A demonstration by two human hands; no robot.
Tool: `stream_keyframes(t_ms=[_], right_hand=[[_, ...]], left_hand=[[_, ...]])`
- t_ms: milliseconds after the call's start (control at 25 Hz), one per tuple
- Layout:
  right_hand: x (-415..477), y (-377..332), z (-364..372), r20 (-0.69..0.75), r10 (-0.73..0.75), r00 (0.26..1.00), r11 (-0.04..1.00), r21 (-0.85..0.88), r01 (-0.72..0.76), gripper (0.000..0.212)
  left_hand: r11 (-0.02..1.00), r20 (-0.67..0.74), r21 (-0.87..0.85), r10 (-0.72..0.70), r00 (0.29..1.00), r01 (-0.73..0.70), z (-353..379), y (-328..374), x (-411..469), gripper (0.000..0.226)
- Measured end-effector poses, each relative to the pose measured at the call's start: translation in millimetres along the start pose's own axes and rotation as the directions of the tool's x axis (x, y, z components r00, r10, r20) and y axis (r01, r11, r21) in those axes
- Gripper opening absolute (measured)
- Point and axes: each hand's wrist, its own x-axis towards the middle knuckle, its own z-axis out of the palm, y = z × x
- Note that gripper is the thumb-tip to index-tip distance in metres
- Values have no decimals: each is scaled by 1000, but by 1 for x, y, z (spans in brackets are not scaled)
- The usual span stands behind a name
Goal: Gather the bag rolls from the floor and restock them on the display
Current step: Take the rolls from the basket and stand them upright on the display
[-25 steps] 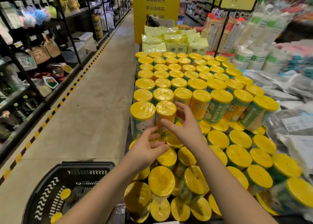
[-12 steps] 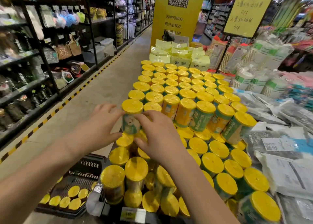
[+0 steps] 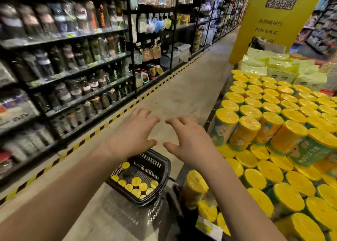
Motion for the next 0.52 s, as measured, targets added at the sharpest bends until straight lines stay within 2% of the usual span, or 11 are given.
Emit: stream_keyframes(t_ms=[120, 320, 520], right_hand=[[36, -45, 27, 34, -28, 999, 999, 33, 27, 66], [106, -140, 90, 109, -18, 994, 998, -54, 24, 61], [145, -180, 128, 175, 110, 978, 993, -72, -99, 62]], left_hand=[[999, -7, -21, -37, 999, 37, 5, -65, -11, 73], [998, 71, -25, -56, 996, 58, 14, -182, -26, 70], [999, 179, -39, -20, 984, 27, 23, -253, -20, 70]])
